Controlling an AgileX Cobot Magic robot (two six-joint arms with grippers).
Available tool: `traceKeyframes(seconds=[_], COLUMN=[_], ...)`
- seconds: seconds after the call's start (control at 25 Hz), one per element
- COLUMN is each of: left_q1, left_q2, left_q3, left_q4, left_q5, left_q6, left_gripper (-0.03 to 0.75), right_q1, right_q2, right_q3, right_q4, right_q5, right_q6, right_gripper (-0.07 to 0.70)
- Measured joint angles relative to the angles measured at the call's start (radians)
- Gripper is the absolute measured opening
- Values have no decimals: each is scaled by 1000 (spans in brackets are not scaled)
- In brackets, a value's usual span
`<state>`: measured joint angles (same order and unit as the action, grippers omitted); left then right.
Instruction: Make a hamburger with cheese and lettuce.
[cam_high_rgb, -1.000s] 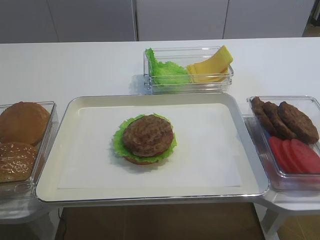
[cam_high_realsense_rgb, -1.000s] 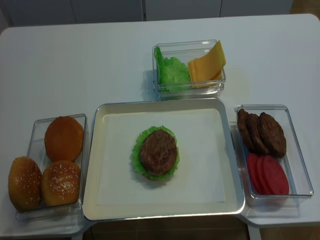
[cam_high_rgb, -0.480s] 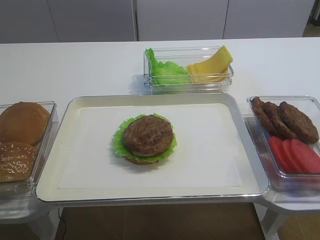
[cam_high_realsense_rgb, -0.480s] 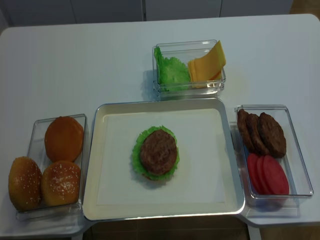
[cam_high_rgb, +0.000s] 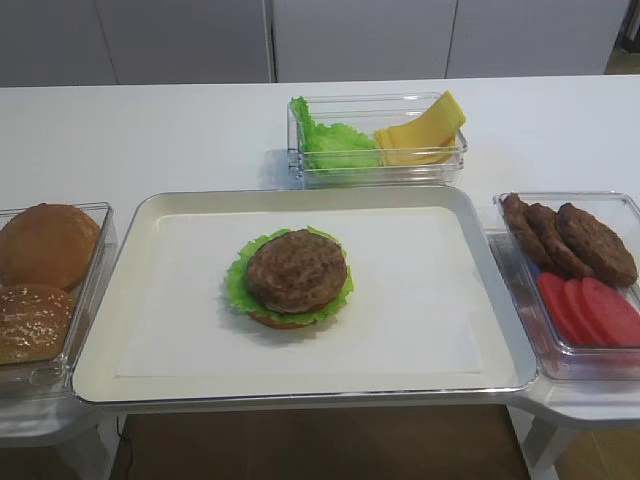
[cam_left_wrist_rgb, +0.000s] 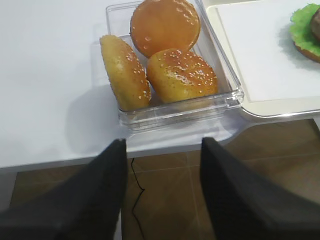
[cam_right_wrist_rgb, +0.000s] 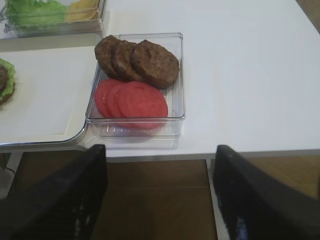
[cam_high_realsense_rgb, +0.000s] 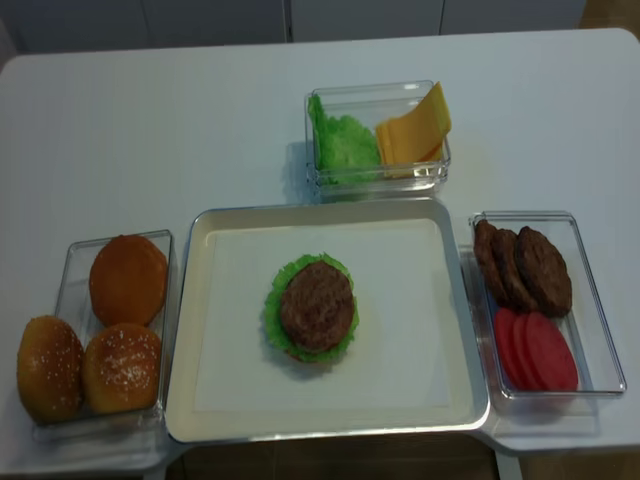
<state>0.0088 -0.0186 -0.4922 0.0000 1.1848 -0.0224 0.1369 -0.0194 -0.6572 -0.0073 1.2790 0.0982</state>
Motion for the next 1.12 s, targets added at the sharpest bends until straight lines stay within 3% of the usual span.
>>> traceKeyframes(seconds=[0.12,0.44,0.72,1.12], left_q1=[0,0,0,0], left_q2=[0,0,0,0], left_q3=[0,0,0,0], left_q4=[0,0,0,0], left_q5=[0,0,0,0], left_q6=[0,0,0,0], left_gripper=[359,359,359,359], right_q1=[0,0,0,0], right_q2=[0,0,0,0], right_q3=[40,145,148,172], right_q4=[7,-5,-16,-47], right_q5=[-29,-182,-194,-141], right_q6=[-6,-25,-22,-32], right_gripper=[519,519,519,519])
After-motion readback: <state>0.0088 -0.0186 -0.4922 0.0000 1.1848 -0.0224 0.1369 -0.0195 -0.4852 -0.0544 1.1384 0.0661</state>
